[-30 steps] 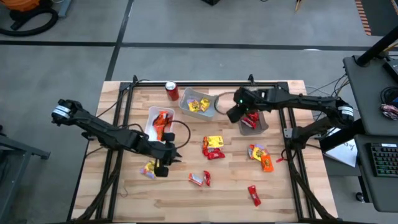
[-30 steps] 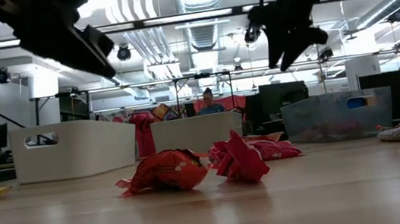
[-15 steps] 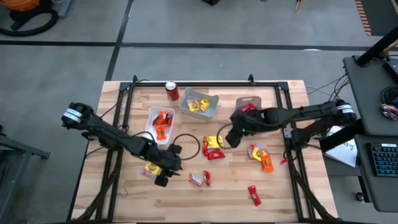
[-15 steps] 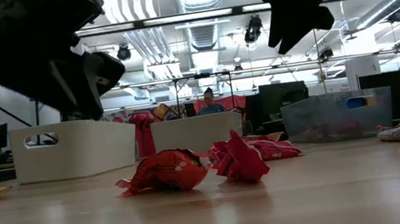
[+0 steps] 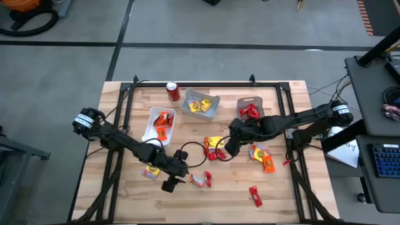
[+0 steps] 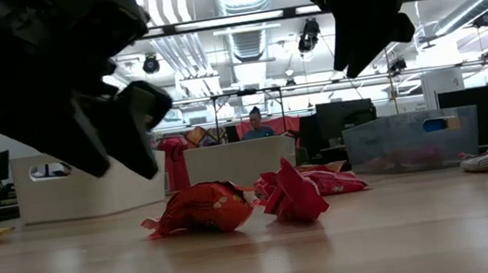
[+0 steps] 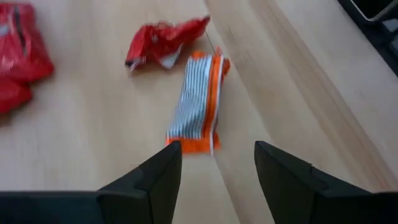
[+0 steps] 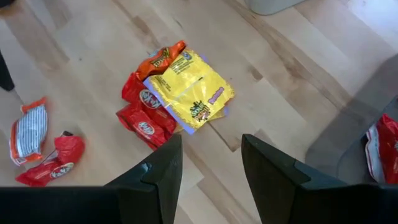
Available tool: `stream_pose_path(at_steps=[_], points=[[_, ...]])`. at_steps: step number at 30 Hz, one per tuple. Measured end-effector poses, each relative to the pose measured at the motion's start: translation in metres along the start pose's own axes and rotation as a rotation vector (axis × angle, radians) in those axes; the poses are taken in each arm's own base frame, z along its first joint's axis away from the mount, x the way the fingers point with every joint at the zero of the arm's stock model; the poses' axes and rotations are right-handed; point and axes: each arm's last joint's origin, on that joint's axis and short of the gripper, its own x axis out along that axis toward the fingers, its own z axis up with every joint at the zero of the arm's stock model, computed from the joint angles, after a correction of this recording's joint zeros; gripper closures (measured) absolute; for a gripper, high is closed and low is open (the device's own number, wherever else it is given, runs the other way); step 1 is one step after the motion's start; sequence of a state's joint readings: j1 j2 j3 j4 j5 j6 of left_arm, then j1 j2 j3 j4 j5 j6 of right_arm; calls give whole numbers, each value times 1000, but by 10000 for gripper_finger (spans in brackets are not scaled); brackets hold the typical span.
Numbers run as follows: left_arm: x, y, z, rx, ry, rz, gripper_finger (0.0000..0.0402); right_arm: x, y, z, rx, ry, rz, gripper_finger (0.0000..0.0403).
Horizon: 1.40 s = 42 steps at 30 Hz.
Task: Sort candy
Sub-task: Put the orange chocolate into the white bin
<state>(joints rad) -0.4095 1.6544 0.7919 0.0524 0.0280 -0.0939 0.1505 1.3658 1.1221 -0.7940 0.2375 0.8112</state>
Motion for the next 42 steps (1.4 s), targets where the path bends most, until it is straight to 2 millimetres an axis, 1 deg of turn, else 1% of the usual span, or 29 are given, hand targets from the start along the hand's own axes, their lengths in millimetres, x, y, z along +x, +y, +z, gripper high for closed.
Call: stream_pose_path(at_steps=[5,8,11,15,18,26,30,38,42], points=[[17,0,11,41,6,4,217,2,0,-1,-2,5,-5,246],[26,1,12,54,22,7,222,2,0,-1,-4,7,-8,248],[31,6,11,45,32,0,229,2,0,-1,-5,7,-7,250],[31,8,15,37,0,8,240,4,-1,-3,-8,12,-13,250],[31,11,15,-3,-10,34,249,6,-2,-4,-10,17,-19,250],[32,12,8,-42,-12,37,268,9,-4,-7,-10,24,-28,250],[33,12,5,-46,-64,27,269,10,-4,-8,-12,24,-27,250],[33,12,0,-76,-51,24,275,9,-2,-9,-17,21,-19,250],[34,12,-4,-87,-78,2,276,10,-2,-9,-16,19,-16,250]])
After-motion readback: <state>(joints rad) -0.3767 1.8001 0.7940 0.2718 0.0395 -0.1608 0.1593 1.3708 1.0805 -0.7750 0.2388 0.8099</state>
